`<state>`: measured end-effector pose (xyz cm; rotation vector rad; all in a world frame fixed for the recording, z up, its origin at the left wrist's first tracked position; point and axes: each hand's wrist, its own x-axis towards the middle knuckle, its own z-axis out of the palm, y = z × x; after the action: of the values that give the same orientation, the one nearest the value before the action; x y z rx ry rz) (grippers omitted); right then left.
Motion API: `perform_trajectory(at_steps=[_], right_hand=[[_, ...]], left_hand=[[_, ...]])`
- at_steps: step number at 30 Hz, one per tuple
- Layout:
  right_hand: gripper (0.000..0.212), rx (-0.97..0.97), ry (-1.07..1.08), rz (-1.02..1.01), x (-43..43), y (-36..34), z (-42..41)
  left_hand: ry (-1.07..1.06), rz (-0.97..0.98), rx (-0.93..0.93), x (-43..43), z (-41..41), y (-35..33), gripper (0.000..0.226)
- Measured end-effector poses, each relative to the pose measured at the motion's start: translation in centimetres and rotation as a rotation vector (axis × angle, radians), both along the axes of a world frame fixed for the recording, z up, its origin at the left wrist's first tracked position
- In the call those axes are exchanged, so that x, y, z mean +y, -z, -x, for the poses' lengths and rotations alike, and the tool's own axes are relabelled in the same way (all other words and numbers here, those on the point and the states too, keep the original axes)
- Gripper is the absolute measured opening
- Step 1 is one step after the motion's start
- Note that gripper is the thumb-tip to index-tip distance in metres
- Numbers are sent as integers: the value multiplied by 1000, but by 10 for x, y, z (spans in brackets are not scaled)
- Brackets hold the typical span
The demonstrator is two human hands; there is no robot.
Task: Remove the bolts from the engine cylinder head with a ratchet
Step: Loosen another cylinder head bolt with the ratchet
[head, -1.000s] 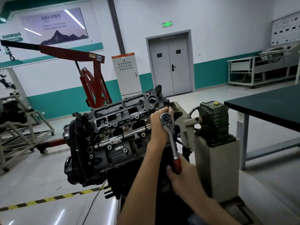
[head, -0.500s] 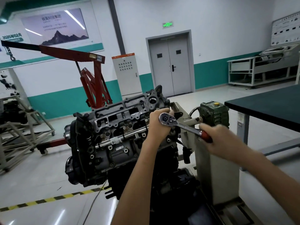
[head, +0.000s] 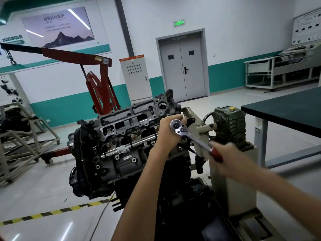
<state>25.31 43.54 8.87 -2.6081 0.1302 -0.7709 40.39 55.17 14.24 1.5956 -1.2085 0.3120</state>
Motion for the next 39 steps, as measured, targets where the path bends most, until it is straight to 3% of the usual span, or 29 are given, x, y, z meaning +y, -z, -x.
perform_trajectory(at_steps=[3, 5, 8, 13, 16, 19, 23, 25, 27, 29, 32, 36, 39], right_hand=[[20, 3, 98, 396, -36, -42, 1], [19, -21, 115, 398, -35, -42, -2], [16, -4, 103, 73, -3, -2, 0], [18, -212, 18, -565, 92, 48, -22], [18, -232, -64, -733, 120, 54, -35], [27, -173, -61, -538, 83, 43, -21], [15, 26, -20, 42, -9, -2, 2], [16, 18, 46, 346, -36, -34, 3], [15, -11, 78, 437, -39, -46, 0], [18, 14, 71, 299, -29, -29, -1], [27, 9, 100, -165, 15, 17, 1], [13, -164, 8, -642, 96, 53, -20], [16, -187, -72, -723, 116, 53, -30]], left_hand=[[27, -49, -36, 4, -3, -2, 39], [32, -13, -10, 4, -4, 0, 39], [4, 84, 39, -3, -2, 5, 41], [-75, 185, 113, -14, 2, 10, 43], [-139, 163, 96, -14, 1, 7, 43], [-22, 110, 99, -6, 1, 6, 40], [11, -60, -20, 2, -4, 0, 44], [40, -99, -31, 3, -7, -2, 41], [53, -68, -19, 4, -8, -1, 41], [31, -12, 1, 2, -5, 2, 44], [-31, 47, 0, -8, 1, 5, 46], [-101, 108, 87, -18, 5, 5, 45], [-99, 128, 120, -13, 1, 5, 39]])
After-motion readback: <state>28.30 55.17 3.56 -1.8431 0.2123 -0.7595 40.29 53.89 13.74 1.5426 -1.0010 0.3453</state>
